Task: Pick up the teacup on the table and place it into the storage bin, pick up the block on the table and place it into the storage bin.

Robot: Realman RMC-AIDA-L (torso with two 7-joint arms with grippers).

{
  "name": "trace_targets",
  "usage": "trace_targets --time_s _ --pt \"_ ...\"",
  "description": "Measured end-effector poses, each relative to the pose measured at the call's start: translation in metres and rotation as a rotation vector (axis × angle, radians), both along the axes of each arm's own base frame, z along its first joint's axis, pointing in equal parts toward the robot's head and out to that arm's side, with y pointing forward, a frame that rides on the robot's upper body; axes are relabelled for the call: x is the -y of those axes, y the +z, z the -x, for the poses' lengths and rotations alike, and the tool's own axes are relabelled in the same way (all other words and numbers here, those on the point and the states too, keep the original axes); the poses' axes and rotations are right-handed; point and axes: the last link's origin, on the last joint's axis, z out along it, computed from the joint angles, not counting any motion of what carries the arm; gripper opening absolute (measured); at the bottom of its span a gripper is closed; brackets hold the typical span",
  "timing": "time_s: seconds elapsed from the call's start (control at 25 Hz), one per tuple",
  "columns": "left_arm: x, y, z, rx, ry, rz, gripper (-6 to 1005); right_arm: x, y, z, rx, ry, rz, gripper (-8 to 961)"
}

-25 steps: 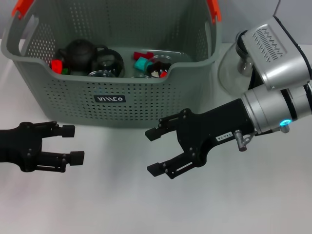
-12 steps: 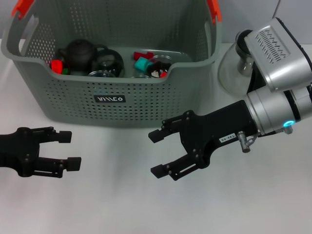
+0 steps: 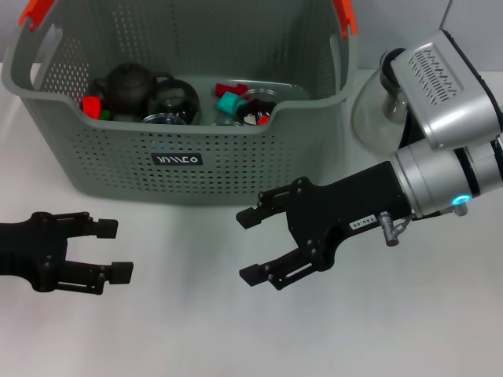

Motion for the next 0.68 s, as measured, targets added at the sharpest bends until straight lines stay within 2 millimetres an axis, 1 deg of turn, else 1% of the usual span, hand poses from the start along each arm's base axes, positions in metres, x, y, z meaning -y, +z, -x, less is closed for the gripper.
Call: trace_targets --time_s 0.32,0.68 --pt "0.0005 -0.002 0.0009 0.007 -0.001 -0.001 950 0.0003 -0.0071 -0.0025 0.027 -0.004 -0.009 855" --pt "0.0005 -0.0014 0.0012 0.006 -0.001 -0.002 950 0.0 -0.0076 -0.0015 0.03 -0.003 -0.008 855"
